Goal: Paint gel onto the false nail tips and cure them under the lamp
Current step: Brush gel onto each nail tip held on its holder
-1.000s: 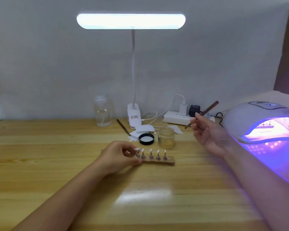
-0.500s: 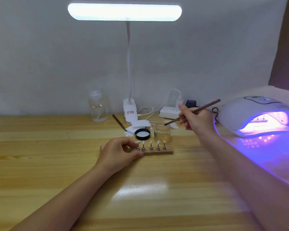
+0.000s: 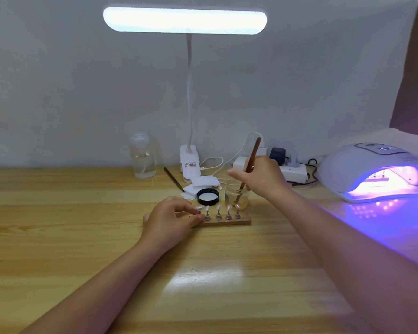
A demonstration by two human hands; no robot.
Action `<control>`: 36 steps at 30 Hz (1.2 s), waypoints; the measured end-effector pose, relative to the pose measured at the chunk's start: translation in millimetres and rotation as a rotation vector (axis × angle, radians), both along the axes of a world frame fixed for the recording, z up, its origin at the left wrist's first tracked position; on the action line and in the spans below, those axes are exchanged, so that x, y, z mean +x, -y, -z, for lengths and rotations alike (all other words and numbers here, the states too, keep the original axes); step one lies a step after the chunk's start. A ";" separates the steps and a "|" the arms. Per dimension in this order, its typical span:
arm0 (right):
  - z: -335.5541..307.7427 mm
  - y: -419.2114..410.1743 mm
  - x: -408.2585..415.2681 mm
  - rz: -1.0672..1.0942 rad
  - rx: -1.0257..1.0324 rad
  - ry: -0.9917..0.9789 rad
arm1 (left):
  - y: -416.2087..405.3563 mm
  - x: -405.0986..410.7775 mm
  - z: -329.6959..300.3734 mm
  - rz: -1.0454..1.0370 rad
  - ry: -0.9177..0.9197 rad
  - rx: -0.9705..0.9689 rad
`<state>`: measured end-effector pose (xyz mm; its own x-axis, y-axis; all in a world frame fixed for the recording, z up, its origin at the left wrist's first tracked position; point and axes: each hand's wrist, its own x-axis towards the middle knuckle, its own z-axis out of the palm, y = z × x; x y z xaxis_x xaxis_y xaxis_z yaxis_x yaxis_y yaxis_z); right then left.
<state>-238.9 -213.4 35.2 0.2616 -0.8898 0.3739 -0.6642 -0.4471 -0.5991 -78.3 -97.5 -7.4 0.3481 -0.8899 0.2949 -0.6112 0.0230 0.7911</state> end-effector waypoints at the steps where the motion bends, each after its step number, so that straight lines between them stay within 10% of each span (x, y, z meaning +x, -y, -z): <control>1: -0.1 0.5 0.0 0.004 -0.011 0.009 | 0.4 0.3 0.4 0.002 0.001 0.001; 9: -4.8 8.8 -14.1 0.226 0.011 0.449 | 0.8 0.5 1.3 0.028 -0.056 -0.009; 24: -3.6 6.8 -39.0 0.328 -0.108 0.563 | 0.0 1.5 2.1 0.030 -0.073 -0.017; 36: 28.5 -65.4 -8.5 -0.316 -0.188 0.740 | -4.8 -2.5 1.5 0.042 -0.001 -0.098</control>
<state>-247.5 -148.1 6.7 0.1170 -0.7207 0.6833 0.0463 -0.6833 -0.7287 -80.8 -92.7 -8.9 0.3110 -0.8706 0.3813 -0.6076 0.1264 0.7841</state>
